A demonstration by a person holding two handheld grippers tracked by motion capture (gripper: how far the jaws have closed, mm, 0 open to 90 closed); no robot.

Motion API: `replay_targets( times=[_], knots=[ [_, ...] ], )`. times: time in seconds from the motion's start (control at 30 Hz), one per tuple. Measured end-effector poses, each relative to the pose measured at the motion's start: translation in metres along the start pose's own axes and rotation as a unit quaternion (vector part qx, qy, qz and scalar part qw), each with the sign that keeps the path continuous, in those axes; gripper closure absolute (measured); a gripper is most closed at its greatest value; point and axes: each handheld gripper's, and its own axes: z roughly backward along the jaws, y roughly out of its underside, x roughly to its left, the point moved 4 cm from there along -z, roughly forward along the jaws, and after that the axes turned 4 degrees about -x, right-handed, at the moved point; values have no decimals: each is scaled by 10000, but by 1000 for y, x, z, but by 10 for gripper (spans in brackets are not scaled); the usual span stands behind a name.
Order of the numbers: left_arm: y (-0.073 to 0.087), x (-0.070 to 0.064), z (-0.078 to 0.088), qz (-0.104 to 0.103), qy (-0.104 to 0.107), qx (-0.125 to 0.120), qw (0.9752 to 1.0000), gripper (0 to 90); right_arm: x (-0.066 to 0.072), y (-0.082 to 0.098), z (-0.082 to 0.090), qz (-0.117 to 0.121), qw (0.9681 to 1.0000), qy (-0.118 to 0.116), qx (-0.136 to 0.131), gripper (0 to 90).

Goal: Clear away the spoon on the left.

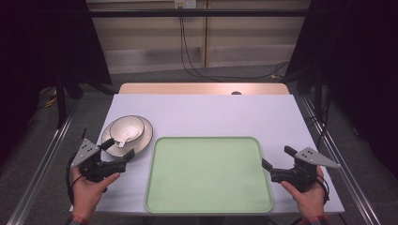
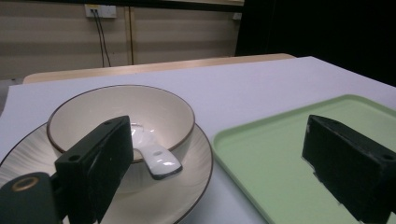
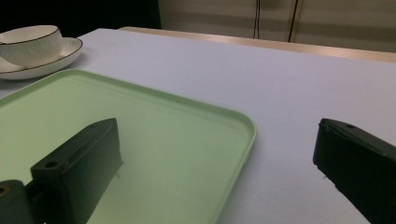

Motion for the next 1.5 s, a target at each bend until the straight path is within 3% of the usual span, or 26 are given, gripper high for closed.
replay_targets(
  times=[0.37,0.8,0.9,1.0,1.5],
  knots=[
    [7,11,0,-78,-297,113,9995,120,0,-1,1,-49,10000,-25,-26,5],
    [12,18,-2,-65,-441,106,9989,184,-1,-1,1,-14,10000,-21,-21,6],
    [12,21,-2,-102,-546,131,9984,211,-2,-1,1,-25,10000,-19,-18,6],
    [12,22,-2,-38,-555,86,9984,248,-2,-1,1,-19,10000,-24,-30,6],
    [17,27,-4,-197,-656,237,9974,419,-1,1,-1,13,10000,-67,5,10]
  ],
)
